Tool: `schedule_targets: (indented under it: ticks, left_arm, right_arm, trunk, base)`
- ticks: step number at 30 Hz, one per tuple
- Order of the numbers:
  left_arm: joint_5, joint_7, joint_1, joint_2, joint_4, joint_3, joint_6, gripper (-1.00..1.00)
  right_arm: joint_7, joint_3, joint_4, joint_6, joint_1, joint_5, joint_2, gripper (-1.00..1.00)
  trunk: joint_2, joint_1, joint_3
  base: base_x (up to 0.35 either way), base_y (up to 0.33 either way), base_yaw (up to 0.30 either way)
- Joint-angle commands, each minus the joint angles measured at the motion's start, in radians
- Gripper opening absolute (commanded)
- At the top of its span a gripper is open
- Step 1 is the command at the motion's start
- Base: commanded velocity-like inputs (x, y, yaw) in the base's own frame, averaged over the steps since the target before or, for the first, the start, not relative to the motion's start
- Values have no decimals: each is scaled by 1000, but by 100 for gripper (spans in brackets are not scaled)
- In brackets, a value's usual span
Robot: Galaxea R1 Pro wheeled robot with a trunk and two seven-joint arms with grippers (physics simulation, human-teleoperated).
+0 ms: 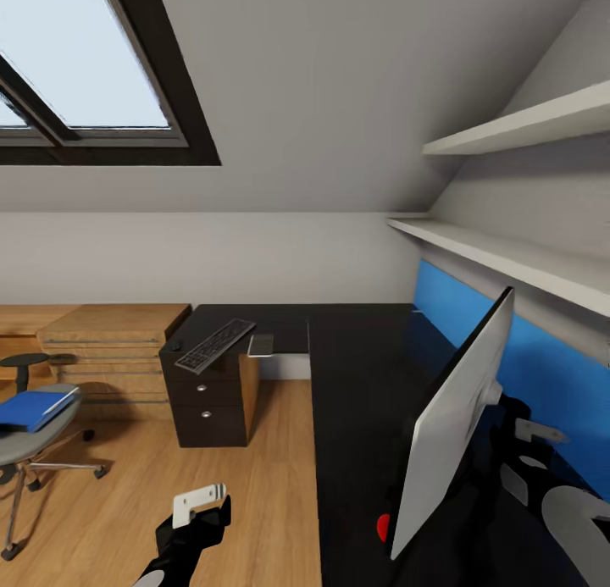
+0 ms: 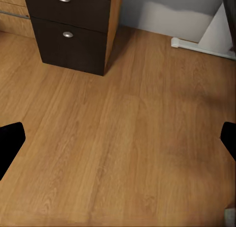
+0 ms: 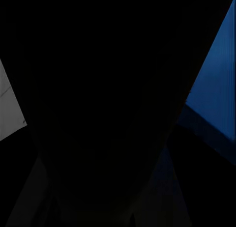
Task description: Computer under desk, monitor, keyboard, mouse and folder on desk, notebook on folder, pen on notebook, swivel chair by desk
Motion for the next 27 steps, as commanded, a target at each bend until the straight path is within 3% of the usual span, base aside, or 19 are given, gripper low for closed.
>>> schedule_targets:
  ticks: [1, 10, 27]
  left_arm:
    - [7, 8, 0, 1, -3, -1, 3, 100]
    - [8, 7, 0, 2, -2, 0, 3, 100]
    - [9, 7, 0, -1, -2, -2, 3, 100]
  right_arm:
    - [0, 18, 3, -10, 0, -24, 0, -100]
    - [1, 20, 3, -10, 0, -24, 0, -100]
    - [1, 20, 3, -10, 0, -22, 2, -100]
  trunk:
    - [-1, 0, -2]
    - [-1, 0, -2]
    - [-1, 0, -2]
  base:
    - [96, -270, 0]
    - [103, -227, 0]
    - [41, -8, 0]
